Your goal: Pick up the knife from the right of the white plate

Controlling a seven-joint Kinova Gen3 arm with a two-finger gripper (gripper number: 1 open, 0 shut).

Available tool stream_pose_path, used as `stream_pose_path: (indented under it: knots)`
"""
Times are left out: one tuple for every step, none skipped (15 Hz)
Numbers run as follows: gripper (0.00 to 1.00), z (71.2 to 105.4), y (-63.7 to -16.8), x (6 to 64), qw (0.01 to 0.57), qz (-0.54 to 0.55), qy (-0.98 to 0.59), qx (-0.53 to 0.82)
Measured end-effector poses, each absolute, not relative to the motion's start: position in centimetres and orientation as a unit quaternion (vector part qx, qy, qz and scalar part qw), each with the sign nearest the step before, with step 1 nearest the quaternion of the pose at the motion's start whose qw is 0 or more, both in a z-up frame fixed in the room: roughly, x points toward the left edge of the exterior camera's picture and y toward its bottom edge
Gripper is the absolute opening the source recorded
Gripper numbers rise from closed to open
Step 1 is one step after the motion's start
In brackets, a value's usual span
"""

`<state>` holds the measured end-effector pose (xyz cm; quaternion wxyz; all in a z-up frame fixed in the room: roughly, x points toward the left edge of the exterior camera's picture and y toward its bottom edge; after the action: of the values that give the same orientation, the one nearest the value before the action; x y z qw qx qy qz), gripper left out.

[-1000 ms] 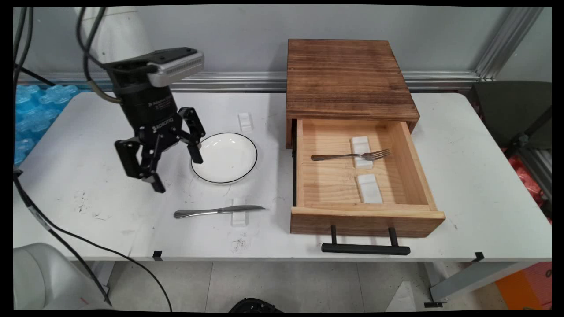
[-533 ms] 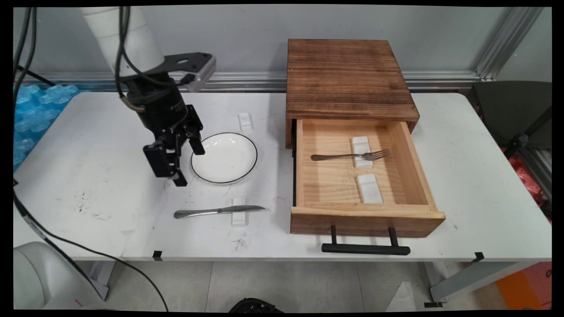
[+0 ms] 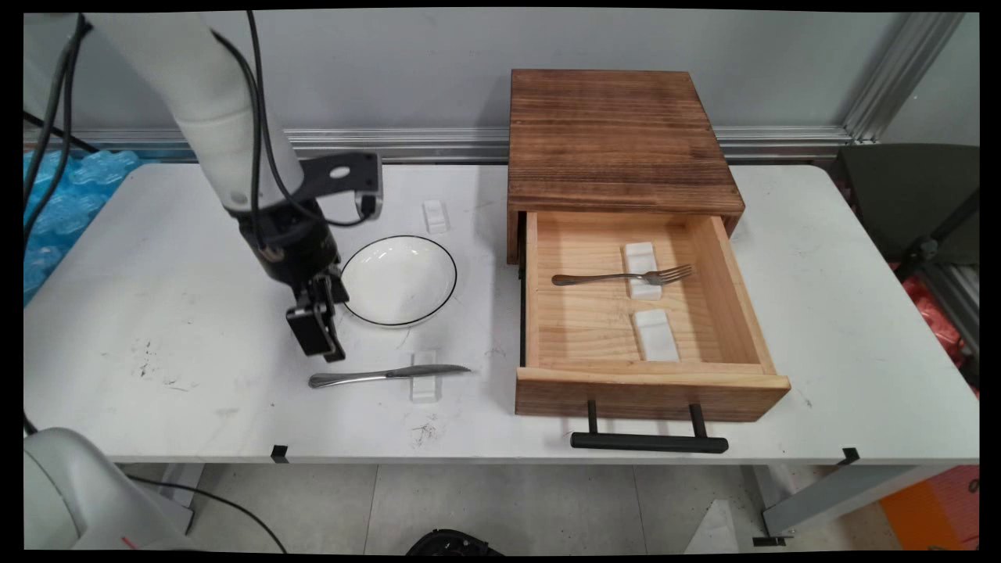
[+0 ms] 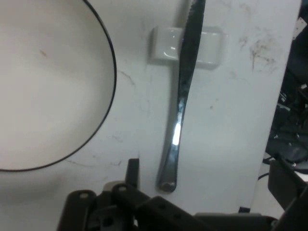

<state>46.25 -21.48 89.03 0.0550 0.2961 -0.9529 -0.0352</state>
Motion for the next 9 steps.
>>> stream_pose_path:
  knots:
    - [1.0, 88.0, -21.0, 46.0, 0.051, -0.034, -0.949, 0.308]
    - [1.0, 87.3, -20.6, 45.8, 0.049, -0.033, -0.948, 0.314]
    - [1.0, 86.6, -20.3, 45.7, 0.047, -0.032, -0.947, 0.318]
    - [1.0, 85.6, -20.0, 45.6, 0.045, -0.03, -0.946, 0.32]
    - [1.0, 84.7, -19.7, 45.7, 0.042, -0.026, -0.947, 0.319]
    - [1.0, 83.8, -19.5, 45.8, 0.041, -0.024, -0.948, 0.316]
    - [1.0, 83.3, -19.4, 45.8, 0.04, -0.022, -0.948, 0.314]
    - [1.0, 83.0, -19.3, 45.8, 0.04, -0.021, -0.949, 0.313]
    - [1.0, 82.6, -19.3, 45.9, 0.04, -0.02, -0.95, 0.31]
